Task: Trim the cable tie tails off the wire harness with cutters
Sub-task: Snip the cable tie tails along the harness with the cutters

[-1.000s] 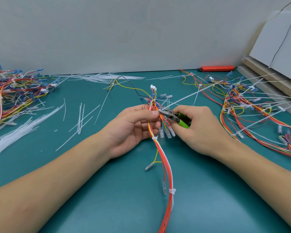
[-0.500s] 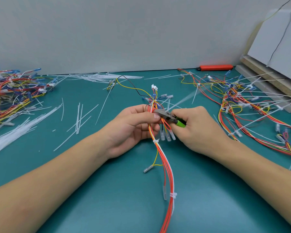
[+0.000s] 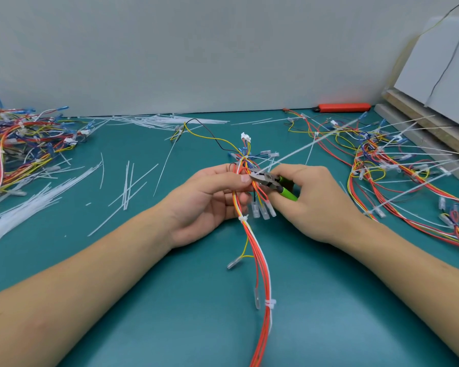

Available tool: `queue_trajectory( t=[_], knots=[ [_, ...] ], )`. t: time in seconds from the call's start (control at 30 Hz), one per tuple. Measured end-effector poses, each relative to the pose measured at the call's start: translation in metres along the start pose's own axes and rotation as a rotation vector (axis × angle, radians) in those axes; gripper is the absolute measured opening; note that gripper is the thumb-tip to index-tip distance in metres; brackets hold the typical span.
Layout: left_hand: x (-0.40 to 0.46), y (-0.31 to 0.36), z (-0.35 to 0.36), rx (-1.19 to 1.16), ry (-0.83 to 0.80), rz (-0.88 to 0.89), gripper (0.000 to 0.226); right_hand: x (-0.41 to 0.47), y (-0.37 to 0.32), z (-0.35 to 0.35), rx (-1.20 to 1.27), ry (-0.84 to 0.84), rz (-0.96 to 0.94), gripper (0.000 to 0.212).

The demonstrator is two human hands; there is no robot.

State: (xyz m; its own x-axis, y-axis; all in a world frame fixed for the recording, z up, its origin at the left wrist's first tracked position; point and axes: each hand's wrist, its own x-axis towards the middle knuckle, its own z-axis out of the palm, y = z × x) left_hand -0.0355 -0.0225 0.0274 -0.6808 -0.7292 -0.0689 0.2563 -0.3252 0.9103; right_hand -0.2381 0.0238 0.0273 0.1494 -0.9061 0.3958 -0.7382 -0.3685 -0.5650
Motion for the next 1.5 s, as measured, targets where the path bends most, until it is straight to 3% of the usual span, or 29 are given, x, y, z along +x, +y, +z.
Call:
queue_trajectory(
  t=[0.37,0.7,0.9,1.03,1.2,1.5],
  knots=[
    [0.0015,-0.0024,-0.0010,0.002,0.021,0.003,0.007,-0.0006,-0.0052,-0.0011,0.017,0.021,0.024,0.038],
    [0.0014,-0.0024,-0.0034,0.011,-0.002,-0.004,0.005,-0.0009,-0.0055,-0.0001,0.004,0.049,0.010,0.033],
    [0.0016,-0.0025,-0.0018,0.037,0.006,-0.010,0.009,-0.0004,-0.0028,-0.0001,-0.007,0.001,0.017,0.043],
    [0.0016,-0.0025,-0.0019,0.030,0.011,-0.011,0.009,-0.0022,0.0001,0.0006,-0.023,0.000,0.044,0.023],
    [0.0009,-0.0029,-0.0026,0.042,0.004,-0.009,0.006,-0.0030,-0.0022,0.0028,-0.068,-0.008,0.069,0.035],
    [-0.0001,-0.0007,0.0003,0.046,0.022,-0.011,0.005,-0.0016,0.0029,0.0023,0.078,0.138,0.069,0.033]
  ],
)
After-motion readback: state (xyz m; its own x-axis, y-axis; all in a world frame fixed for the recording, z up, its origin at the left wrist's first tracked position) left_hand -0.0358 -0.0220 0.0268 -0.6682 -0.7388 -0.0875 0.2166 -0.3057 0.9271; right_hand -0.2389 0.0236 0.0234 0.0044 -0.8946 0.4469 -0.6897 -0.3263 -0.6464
